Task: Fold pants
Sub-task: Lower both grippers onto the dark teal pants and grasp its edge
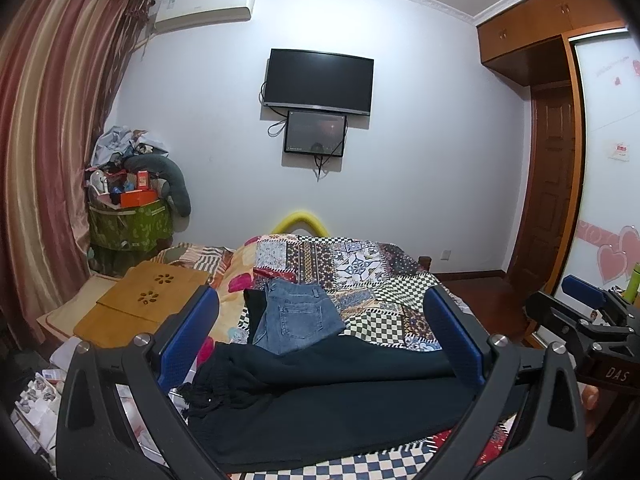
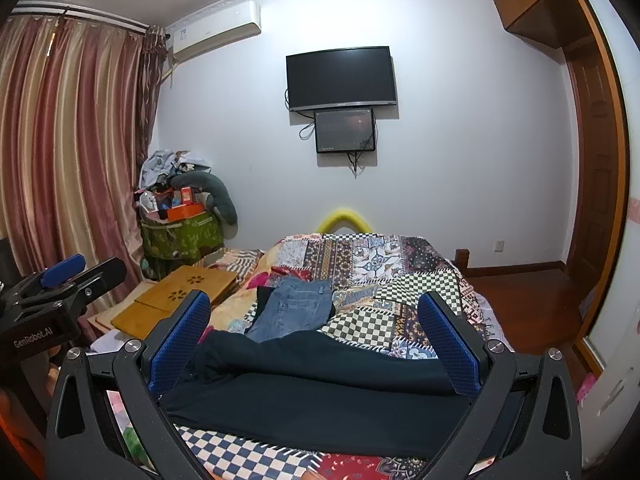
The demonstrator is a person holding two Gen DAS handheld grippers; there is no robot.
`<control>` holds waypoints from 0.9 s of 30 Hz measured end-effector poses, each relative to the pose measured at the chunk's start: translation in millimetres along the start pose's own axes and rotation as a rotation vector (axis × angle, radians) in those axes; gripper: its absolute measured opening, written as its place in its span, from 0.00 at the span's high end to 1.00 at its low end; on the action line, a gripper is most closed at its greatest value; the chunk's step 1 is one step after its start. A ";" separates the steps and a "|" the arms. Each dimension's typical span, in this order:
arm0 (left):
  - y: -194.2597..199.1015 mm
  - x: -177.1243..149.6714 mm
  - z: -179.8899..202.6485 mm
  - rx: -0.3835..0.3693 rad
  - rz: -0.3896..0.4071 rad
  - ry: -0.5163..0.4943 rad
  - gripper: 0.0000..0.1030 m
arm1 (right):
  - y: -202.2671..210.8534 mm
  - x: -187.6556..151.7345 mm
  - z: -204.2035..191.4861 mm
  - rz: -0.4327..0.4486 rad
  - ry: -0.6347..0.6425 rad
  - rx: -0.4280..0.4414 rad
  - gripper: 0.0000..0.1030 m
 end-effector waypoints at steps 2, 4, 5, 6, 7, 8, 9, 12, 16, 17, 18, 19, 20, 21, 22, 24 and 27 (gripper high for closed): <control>-13.8 -4.3 -3.3 0.009 -0.024 0.000 0.00 | -8.7 -4.4 3.2 -0.017 -0.003 -0.006 0.00; -29.8 -10.8 -7.4 0.009 -0.058 0.008 0.00 | -16.0 -9.7 7.1 -0.032 -0.009 -0.017 0.00; -38.5 -14.8 -10.4 0.012 -0.077 0.016 0.00 | -20.4 -13.0 10.9 -0.041 -0.013 -0.024 0.00; -47.0 -18.3 -13.4 0.015 -0.093 0.024 0.00 | -26.8 -16.8 15.3 -0.056 -0.017 -0.031 0.00; -55.9 -22.3 -16.7 0.022 -0.111 0.030 0.00 | -33.9 -20.8 20.0 -0.071 -0.022 -0.040 0.00; -63.8 -25.3 -19.2 0.027 -0.125 0.035 0.00 | -40.6 -24.4 24.2 -0.085 -0.026 -0.049 0.00; -74.7 -29.8 -23.8 0.033 -0.145 0.043 0.00 | -45.6 -27.1 28.1 -0.096 -0.029 -0.056 0.00; -103.7 -43.3 -37.7 0.061 -0.192 0.063 0.00 | -62.8 -36.6 42.1 -0.130 -0.042 -0.084 0.00; -150.0 -66.0 -61.0 0.109 -0.278 0.075 0.00 | -89.6 -50.4 62.5 -0.193 -0.073 -0.103 0.00; -161.2 -70.5 -67.3 0.120 -0.296 0.072 0.00 | -93.4 -52.3 66.4 -0.202 -0.073 -0.107 0.00; -170.4 -73.8 -72.7 0.132 -0.309 0.065 0.00 | -101.1 -55.6 71.1 -0.217 -0.070 -0.113 0.00; -183.6 -78.9 -81.5 0.161 -0.331 0.049 0.00 | -107.7 -58.8 76.5 -0.236 -0.067 -0.120 0.00; -194.6 -82.7 -88.5 0.182 -0.343 0.032 0.00 | -113.8 -60.6 82.0 -0.254 -0.064 -0.128 0.00; -204.1 -84.9 -95.2 0.193 -0.352 0.019 0.00 | -122.0 -63.5 89.4 -0.272 -0.057 -0.137 0.00; -216.1 -89.5 -103.4 0.210 -0.371 0.000 0.00 | -128.5 -63.9 94.2 -0.285 -0.050 -0.142 0.00; -237.4 -99.5 -118.3 0.225 -0.405 -0.031 0.00 | -140.6 -69.4 103.6 -0.326 -0.024 -0.148 0.00; -267.0 -117.4 -141.4 0.230 -0.493 -0.038 0.00 | -160.2 -81.8 111.8 -0.411 0.017 -0.133 0.00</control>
Point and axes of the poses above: each gripper's, at about its wrist camera, not at the fingertips, and y roughly against the way its jaws point, z to its right, x to its top, the point moved 9 cm from there along -y, roughly the way its jaws point, and after that the axes turned 4 degrees about -y, right-handed, at the moved point
